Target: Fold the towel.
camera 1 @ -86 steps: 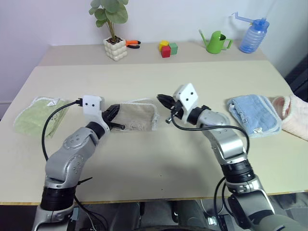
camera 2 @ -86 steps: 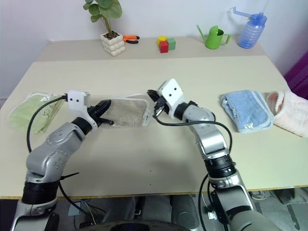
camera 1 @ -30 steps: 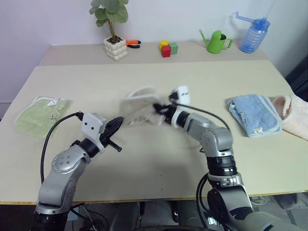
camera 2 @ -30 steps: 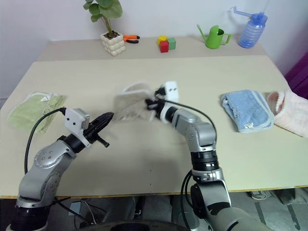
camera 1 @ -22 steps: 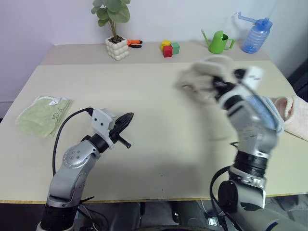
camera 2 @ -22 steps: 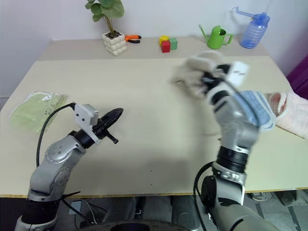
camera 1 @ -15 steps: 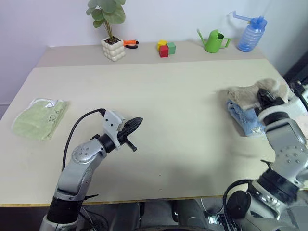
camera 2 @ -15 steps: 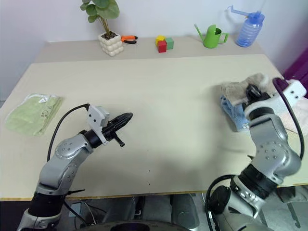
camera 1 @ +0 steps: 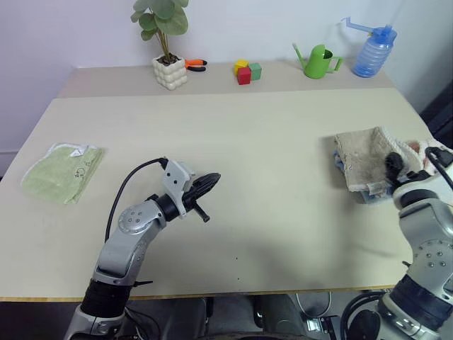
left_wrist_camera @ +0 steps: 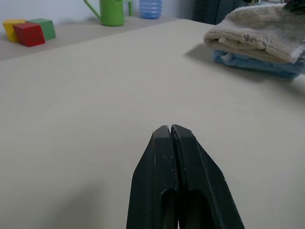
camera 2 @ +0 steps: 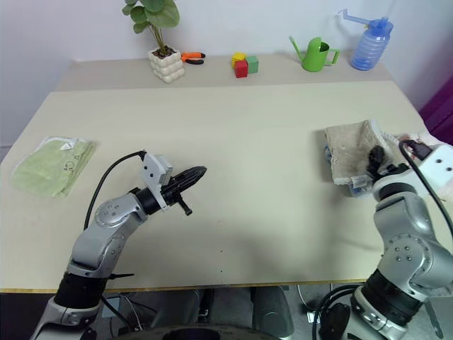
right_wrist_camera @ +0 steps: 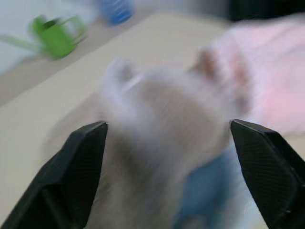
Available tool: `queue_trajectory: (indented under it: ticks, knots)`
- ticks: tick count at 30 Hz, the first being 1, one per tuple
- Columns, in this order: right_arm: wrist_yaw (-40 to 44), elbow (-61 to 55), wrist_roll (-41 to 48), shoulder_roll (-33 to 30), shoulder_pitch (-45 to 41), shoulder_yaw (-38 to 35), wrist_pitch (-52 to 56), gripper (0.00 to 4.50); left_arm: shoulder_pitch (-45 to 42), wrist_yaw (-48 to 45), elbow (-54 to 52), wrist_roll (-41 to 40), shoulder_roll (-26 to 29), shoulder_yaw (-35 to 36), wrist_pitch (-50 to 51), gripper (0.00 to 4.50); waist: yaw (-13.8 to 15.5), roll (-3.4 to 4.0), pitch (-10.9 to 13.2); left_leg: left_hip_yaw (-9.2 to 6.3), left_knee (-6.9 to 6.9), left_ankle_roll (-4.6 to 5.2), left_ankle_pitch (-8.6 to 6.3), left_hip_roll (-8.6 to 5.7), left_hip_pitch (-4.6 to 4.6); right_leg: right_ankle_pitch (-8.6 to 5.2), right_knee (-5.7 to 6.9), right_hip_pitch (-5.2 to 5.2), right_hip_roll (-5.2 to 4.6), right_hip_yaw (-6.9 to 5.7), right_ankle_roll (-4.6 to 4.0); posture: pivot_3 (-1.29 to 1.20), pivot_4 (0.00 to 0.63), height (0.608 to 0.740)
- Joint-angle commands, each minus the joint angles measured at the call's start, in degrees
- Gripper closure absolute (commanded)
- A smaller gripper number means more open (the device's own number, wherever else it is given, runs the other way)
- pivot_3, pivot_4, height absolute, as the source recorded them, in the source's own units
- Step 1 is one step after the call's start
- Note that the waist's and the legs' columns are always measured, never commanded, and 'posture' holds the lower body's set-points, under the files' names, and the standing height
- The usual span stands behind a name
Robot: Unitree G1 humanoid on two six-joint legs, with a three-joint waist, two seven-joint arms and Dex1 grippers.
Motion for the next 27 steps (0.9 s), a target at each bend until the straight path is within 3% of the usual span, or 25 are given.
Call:
queue_trajectory:
  ticks: [1, 6, 9, 14, 21, 27]
  knots:
    - [2.3, 0.4, -7.8, -5.7, -0.6, 3.7, -8.5, 0.6, -1.1, 0.9, -0.5, 0.4, -0.6, 0.6, -1.3, 4.5, 0.0, 0.01, 0.0, 0.0, -0.01, 0.0, 0.0, 0.01, 0.01, 0.0, 0.0, 0.0, 0.01, 0.0, 0.0, 0.0, 0.15, 0.731]
    - [14.2, 1.1, -18.3, -15.5, -1.1, 19.3, -20.6, 0.6, -3.0, 6.1, 4.0, 5.5, -0.9, 2.4, -4.1, 4.5, -0.5, 0.04, 0.0, 0.09, -0.01, 0.01, 0.0, 0.02, 0.1, 0.0, 0.02, 0.02, 0.09, 0.01, 0.0, 0.0, 0.15, 0.731]
    - [27.9, 2.8, -16.4, -17.1, -2.8, 31.3, -22.4, 0.6, -4.6, 11.1, 7.4, 9.0, -1.0, 4.6, -6.3, 4.5, -0.5, 0.02, 0.0, 0.09, -0.01, 0.01, -0.01, 0.09, 0.25, -0.01, 0.0, 0.15, 0.25, 0.06, -0.01, 0.0, 0.15, 0.731]
    - [42.0, 5.5, -12.7, -15.7, -2.7, 41.1, -22.3, 0.6, -3.2, 13.0, 6.9, 8.7, -0.9, 7.5, -6.8, 4.5, 0.3, -0.02, 0.0, -0.01, 0.01, 0.01, -0.01, 0.14, 0.15, -0.01, -0.08, 0.15, 0.16, 0.04, 0.0, 0.0, 0.15, 0.731]
    - [43.3, 13.5, -12.6, -11.5, -6.3, 39.7, -23.2, 0.6, 1.6, 11.0, 3.6, 6.7, 1.2, 10.6, -7.1, 4.5, 0.3, -0.04, 0.0, -0.04, 0.1, 0.07, -0.05, -0.01, 0.01, 0.04, -0.15, 0.08, -0.03, 0.02, 0.07, 0.0, 0.15, 0.731]
    - [45.2, 16.2, -13.3, -11.4, -8.4, 39.4, -23.0, 0.6, 3.4, 10.2, 3.2, 6.3, 2.1, 11.5, -7.0, 4.5, 0.2, -0.04, 0.0, -0.05, 0.07, 0.06, -0.05, 0.0, 0.01, 0.03, -0.12, 0.05, -0.03, 0.01, 0.06, 0.0, 0.15, 0.731]
